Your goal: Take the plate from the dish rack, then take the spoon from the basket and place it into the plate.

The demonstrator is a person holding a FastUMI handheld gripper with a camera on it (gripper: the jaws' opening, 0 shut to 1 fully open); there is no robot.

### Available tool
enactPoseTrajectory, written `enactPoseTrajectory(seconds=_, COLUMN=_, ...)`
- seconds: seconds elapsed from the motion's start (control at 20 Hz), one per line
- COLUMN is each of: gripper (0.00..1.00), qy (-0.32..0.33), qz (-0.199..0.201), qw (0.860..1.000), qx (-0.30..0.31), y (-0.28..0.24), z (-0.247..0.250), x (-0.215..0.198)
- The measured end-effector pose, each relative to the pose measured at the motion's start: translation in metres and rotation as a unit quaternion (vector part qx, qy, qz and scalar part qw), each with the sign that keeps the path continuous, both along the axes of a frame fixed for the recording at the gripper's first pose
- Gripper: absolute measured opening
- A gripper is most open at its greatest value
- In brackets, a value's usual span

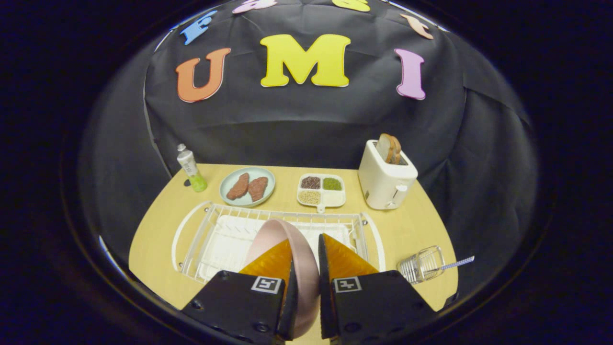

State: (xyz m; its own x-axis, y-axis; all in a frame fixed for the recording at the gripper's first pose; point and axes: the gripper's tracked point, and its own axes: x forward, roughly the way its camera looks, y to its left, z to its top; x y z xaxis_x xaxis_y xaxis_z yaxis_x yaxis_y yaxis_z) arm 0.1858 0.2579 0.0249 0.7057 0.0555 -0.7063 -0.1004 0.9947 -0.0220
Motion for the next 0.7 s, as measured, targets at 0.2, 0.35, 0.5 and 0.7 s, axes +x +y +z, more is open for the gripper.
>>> enactPoseTrajectory(seconds=0.2, gripper=0.24, qy=0.019, qz=0.02, qw=0.996, qx=0.08, y=-0.013, z=-0.011, x=-0.048)
enactPoseTrajectory(seconds=0.35, gripper=0.24, qy=0.027, qz=0.009, qw=0.992, qx=0.125, y=-0.041, z=-0.027, x=-0.08)
enactPoseTrajectory(seconds=0.5, gripper=0.24, qy=0.037, qz=-0.007, qw=0.984, qx=0.172, y=-0.071, z=-0.056, x=-0.11)
enactPoseTrajectory(seconds=0.7, gripper=0.24, qy=0.04, qz=-0.039, qw=0.971, qx=0.231, y=-0.111, z=-0.101, x=-0.138)
